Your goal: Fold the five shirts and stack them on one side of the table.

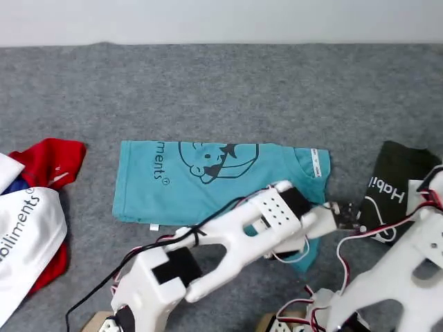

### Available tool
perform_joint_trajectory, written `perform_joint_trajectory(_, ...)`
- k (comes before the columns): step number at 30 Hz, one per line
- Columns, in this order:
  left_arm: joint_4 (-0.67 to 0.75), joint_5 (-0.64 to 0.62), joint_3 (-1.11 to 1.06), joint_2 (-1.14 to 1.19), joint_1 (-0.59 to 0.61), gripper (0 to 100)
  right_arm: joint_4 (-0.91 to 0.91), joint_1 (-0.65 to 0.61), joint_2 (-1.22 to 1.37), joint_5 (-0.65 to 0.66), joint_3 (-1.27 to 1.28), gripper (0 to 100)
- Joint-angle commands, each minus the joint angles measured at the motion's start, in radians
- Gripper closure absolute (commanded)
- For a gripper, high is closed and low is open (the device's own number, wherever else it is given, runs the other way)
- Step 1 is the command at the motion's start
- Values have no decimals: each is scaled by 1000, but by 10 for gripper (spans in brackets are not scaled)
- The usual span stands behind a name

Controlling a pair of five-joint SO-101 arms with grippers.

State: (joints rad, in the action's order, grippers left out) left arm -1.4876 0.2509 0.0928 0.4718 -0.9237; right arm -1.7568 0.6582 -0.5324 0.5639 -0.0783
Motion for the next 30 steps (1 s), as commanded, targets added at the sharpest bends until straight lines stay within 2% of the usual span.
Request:
perform_joint_trajectory(1,12,14,51,-91,49,994,-35,7,-30,11,-6,976)
perform_joint_trajectory(6,12,15,166,-71,172,994,-25,7,-24,11,-5,976)
perform_joint_trajectory(10,11,68,314,28,249,994,-15,5,-22,11,-3,976)
perform_joint_trajectory(19,-66,77,708,351,328,990,-8,5,-21,11,-2,976)
perform_joint_trajectory(25,-164,68,986,516,368,864,-10,5,-21,11,-2,976)
perform_joint_trajectory(30,-239,94,1178,589,404,859,-16,5,-21,11,-2,976)
